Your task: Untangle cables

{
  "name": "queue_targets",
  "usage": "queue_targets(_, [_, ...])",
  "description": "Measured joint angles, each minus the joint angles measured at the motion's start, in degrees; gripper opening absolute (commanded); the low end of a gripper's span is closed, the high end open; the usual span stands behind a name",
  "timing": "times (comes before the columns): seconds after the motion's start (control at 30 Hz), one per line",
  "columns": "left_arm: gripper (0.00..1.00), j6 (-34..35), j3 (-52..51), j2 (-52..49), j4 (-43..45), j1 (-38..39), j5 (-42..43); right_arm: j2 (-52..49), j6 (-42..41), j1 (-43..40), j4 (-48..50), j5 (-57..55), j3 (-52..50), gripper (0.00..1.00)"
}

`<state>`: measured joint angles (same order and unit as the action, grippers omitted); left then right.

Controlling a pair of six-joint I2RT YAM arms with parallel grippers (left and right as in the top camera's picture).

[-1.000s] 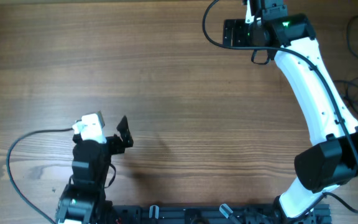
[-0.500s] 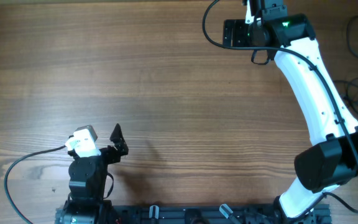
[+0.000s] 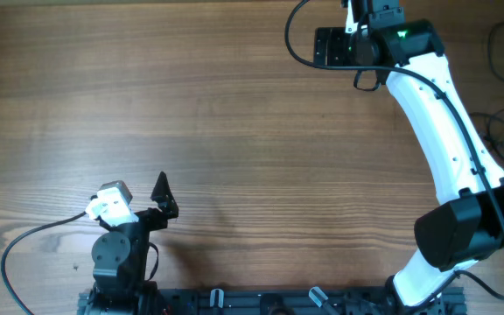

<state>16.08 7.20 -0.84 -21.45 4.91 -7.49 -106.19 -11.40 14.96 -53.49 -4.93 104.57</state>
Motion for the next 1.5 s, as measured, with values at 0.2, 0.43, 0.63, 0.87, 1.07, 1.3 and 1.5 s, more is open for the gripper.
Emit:
queue_targets(0.2, [1.00,0.00,0.00,0.00,-0.02,-0.63,0.00,0.00,0.00,0.00,0.00,0.02,0.00,1.00])
queue_targets(0.43, [1.00,0.59,-1.79,0.07,8.28,-1.20,0.00,0.00,0.00,0.00,0.00,0.02,0.00,1.00])
queue_targets(0.63, [1.00,0.61,-3.96,0.07,12.50,-2.03,0.00,0.00,0.00,0.00,0.00,0.00,0.00,1.00])
queue_targets(0.87, [1.00,0.63,-5.99,0.07,17.90,-2.84,-0.02,0.00,0.00,0.00,0.00,0.02,0.00,1.00])
queue_targets(1.07, [1.00,0.63,-6.29,0.07,17.88,-2.84,-0.17,0.00,0.00,0.02,0.00,0.02,0.00,1.00])
queue_targets(1.3, [1.00,-1.36,-6.29,0.07,17.77,-2.84,0.02,0.00,0.00,0.00,0.00,0.00,0.00,1.00])
queue_targets(1.5, [1.00,-2.67,-6.29,0.07,17.64,-2.84,0.04,0.00,0.00,0.00,0.00,0.02,0.00,1.00])
